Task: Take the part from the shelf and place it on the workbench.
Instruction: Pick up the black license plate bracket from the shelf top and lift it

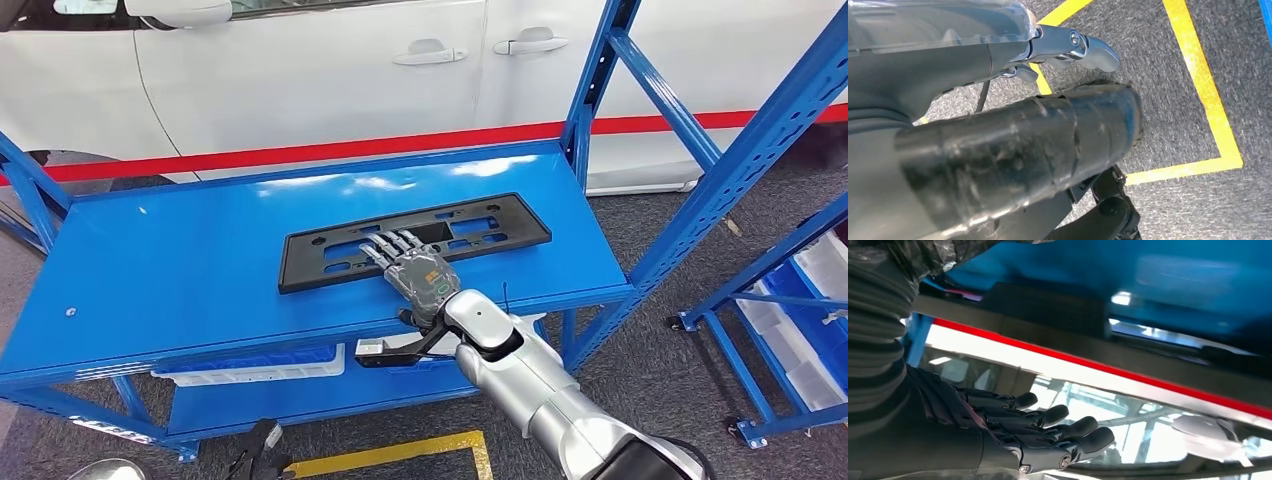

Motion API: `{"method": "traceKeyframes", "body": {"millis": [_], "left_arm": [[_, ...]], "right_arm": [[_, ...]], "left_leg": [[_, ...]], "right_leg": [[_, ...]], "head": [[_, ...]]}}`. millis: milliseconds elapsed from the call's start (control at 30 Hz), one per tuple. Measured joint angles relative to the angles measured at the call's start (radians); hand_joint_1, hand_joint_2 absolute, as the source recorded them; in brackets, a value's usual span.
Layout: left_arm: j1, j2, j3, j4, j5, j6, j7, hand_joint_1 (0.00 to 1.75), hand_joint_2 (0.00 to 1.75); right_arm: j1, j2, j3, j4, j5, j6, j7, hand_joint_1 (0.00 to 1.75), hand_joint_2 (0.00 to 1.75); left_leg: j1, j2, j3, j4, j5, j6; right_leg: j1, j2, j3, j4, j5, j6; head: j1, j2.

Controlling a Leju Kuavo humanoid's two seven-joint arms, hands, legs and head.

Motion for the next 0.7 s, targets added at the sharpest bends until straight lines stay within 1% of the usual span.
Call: {"method": "traceKeyframes", "body": {"millis": [167, 333, 433, 600, 700], "left_arm": [[-0.018, -0.005, 0.000, 0.028, -0.011, 0.007, -0.004, 0.00, 0.00], [-0.040, -0.009, 0.000, 0.060, -0.009, 0.020, -0.010, 0.00, 0.00], [-0.050, -0.014, 0.000, 0.073, 0.005, 0.028, -0.018, 0.00, 0.00], [-0.057, -0.020, 0.000, 0.086, 0.009, 0.033, -0.021, 0.00, 0.00], [-0.059, -0.025, 0.000, 0.088, 0.017, 0.043, -0.025, 0.00, 0.00]], "right_arm": [[-0.007, 0.012, -0.064, 0.082, 0.065, -0.056, 0.025, 0.00, 1.75], [-0.031, 0.017, -0.147, 0.166, 0.097, -0.116, 0.066, 0.00, 1.75], [-0.050, 0.017, -0.185, 0.207, 0.115, -0.126, 0.086, 0.00, 1.75], [-0.066, 0.017, -0.220, 0.243, 0.124, -0.132, 0.094, 0.00, 1.75], [-0.071, 0.017, -0.241, 0.258, 0.126, -0.129, 0.125, 0.00, 1.75]], "left_leg": [[0.000, 0.000, 0.000, 0.001, 0.000, 0.000], [0.000, 0.000, 0.000, 0.001, -0.001, -0.001], [0.000, 0.000, 0.000, 0.001, -0.001, -0.001], [0.000, 0.000, 0.000, 0.001, -0.001, -0.001], [0.000, 0.000, 0.000, 0.001, -0.001, -0.001]], "right_leg": [[0.000, 0.000, 0.000, 0.000, 0.000, 0.000], [0.000, 0.000, 0.000, 0.000, 0.000, 0.000], [0.000, 0.000, 0.000, 0.000, 0.000, 0.000], [0.000, 0.000, 0.000, 0.000, 0.000, 0.000], [0.000, 0.000, 0.000, 0.000, 0.000, 0.000]], "head": [[0.000, 0.000], [0.000, 0.000], [0.000, 0.000], [0.000, 0.000], [0.000, 0.000]]}}
